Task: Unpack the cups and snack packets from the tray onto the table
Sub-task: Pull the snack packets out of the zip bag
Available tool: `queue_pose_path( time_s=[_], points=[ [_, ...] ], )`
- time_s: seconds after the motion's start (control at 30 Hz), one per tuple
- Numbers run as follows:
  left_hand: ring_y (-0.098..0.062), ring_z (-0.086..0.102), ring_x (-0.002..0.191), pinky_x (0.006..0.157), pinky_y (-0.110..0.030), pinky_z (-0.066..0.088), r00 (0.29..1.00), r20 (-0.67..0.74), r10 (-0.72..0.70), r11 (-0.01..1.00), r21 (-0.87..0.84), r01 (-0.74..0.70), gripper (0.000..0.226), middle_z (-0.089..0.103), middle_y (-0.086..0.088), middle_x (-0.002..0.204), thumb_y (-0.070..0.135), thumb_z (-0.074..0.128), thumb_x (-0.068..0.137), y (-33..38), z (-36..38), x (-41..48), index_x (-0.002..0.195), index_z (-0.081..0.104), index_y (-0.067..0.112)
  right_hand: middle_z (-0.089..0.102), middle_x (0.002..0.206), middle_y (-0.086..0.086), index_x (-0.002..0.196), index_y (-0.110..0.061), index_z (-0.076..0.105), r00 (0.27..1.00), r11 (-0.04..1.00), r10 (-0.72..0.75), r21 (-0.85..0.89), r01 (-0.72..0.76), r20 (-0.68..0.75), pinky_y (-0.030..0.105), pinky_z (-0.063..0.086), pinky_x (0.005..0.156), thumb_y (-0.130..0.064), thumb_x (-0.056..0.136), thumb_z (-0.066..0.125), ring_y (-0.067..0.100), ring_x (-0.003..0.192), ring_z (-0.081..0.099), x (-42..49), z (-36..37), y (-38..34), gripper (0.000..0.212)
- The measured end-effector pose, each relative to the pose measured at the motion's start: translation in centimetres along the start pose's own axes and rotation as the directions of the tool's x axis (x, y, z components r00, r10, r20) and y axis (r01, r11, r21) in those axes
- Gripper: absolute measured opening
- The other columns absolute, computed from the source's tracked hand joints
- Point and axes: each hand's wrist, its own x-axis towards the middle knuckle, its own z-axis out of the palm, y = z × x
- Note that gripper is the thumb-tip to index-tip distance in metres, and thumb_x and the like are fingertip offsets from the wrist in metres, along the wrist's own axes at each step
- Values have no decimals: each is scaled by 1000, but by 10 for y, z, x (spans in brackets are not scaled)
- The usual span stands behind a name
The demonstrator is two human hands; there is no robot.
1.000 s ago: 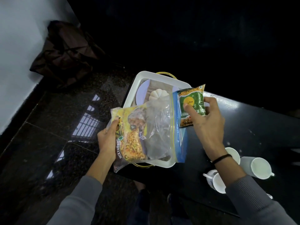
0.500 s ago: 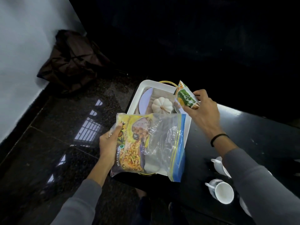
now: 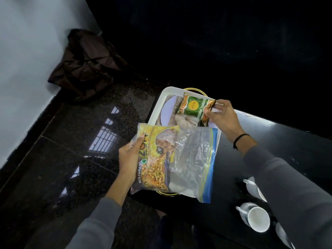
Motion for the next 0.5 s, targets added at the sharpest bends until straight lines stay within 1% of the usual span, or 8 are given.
queue_pose_path(
  time_s=[0.03,0.13,0.23,0.3,0.33,0.4,0.43,0.5],
  points=[
    [-11,71,52,44,-20,52,1000,3,0,1000,-4,0,28,76,2,64,37,81,84,-1,1,0,59,78,27,54,140,7,143,-6,42,1000,1000,6,2,-6,-6,28,55,90,-22,93,74,20,111,60,-3,-2,3,61],
    [-12,69,51,46,-22,53,1000,5,5,1000,-16,-5,28,74,1,62,36,81,84,-4,6,1,60,76,23,63,131,6,131,-8,53,997,998,46,52,-43,-55,36,58,92,-19,94,74,22,111,64,-14,-9,11,44],
    [-15,68,52,50,-26,55,1000,-13,-13,1000,-27,13,28,74,-1,64,36,82,83,-8,10,2,61,74,21,67,107,3,117,-11,59,987,993,58,115,-41,-147,22,53,74,-14,96,70,18,96,65,-28,-13,15,24],
    [-20,69,59,59,-32,57,999,-19,-27,998,-53,26,25,74,-7,72,36,82,83,-9,13,1,66,75,19,66,92,2,107,-12,61,982,972,99,229,-60,-162,20,51,63,-10,96,67,12,76,64,-40,-14,15,13],
    [-23,69,63,64,-36,57,999,-20,-32,997,-68,31,24,75,-8,74,36,82,83,-10,13,1,68,76,18,66,85,3,102,-12,62,981,952,126,297,-78,-146,20,51,58,-6,97,64,8,65,63,-48,-14,15,8],
    [-25,70,67,69,-40,57,999,-29,-40,995,-93,37,23,76,-7,75,37,83,82,-11,14,0,73,78,17,68,71,2,94,-12,64,981,902,174,413,-124,-87,19,50,50,0,97,59,5,49,59,-65,-13,16,13],
    [-23,71,65,67,-38,57,998,-39,-44,993,-110,40,24,76,-5,72,37,83,82,-12,15,0,76,77,15,70,68,2,93,-10,65,981,880,187,451,-148,-42,18,52,49,2,97,58,6,48,61,-73,-13,16,15],
    [-18,71,56,60,-32,56,996,-58,-66,985,-163,56,27,76,-2,66,37,83,81,-13,17,-2,76,76,12,75,70,3,97,-3,68,976,855,193,471,-218,101,23,60,55,3,99,56,13,58,70,-88,-9,16,14]
  ],
)
